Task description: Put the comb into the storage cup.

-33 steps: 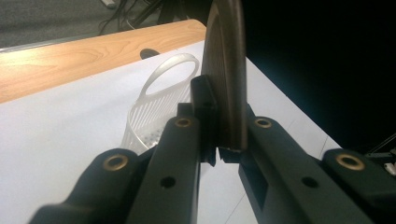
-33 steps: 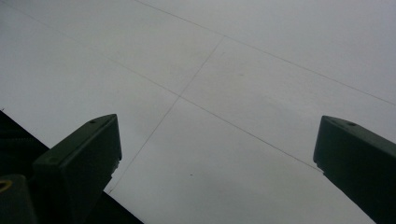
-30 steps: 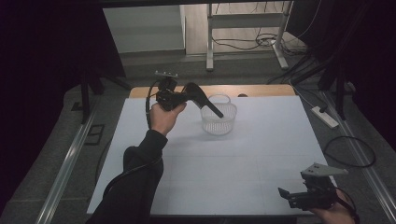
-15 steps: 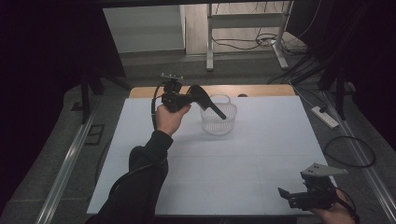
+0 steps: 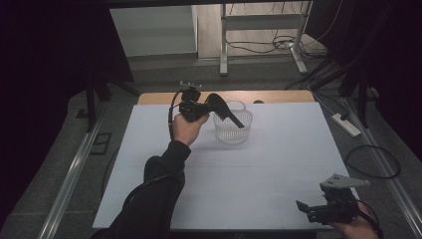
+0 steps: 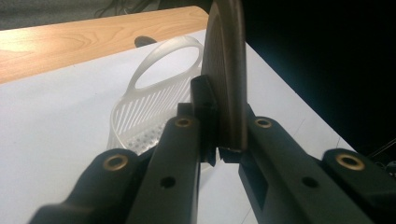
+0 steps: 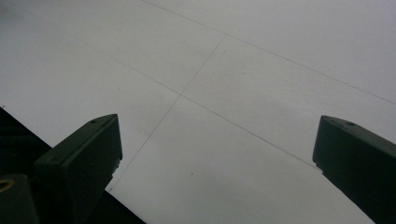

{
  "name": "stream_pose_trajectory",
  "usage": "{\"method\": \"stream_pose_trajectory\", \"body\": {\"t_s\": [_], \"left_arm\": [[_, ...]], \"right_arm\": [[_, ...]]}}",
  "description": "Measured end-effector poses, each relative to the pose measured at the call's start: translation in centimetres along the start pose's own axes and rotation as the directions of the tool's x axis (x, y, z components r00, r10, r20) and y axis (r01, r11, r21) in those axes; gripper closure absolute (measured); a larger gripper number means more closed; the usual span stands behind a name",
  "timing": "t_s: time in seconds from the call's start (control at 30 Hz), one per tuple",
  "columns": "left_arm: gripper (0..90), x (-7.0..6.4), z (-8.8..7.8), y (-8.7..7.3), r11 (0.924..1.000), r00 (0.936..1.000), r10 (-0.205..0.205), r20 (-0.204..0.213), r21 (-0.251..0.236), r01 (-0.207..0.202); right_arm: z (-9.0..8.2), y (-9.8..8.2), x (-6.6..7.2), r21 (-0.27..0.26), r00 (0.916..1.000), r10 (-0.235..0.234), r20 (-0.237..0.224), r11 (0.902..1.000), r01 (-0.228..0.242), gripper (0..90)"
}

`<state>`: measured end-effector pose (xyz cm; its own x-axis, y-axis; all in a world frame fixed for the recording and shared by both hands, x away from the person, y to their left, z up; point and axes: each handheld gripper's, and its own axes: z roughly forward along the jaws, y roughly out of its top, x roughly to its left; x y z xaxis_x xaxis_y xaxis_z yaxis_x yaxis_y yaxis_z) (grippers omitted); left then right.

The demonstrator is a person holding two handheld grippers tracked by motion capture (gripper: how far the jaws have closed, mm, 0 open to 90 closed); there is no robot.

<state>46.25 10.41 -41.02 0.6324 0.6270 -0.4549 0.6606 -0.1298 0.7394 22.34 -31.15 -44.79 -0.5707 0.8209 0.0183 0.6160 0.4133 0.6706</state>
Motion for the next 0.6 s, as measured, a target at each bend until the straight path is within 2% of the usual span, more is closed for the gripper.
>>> {"method": "stream_pose_trajectory", "body": {"t_s": [0.6], "left_arm": [[87.2, 0.8, 1.7, -1.0, 0.9996, 0.9996, -0.028, -0.011, -0.002, 0.028]], "right_arm": [[0.0, 0.0, 0.0, 0.002, 1.0000, -0.001, -0.001, 1.0000, 0.001, 2.3]]}}
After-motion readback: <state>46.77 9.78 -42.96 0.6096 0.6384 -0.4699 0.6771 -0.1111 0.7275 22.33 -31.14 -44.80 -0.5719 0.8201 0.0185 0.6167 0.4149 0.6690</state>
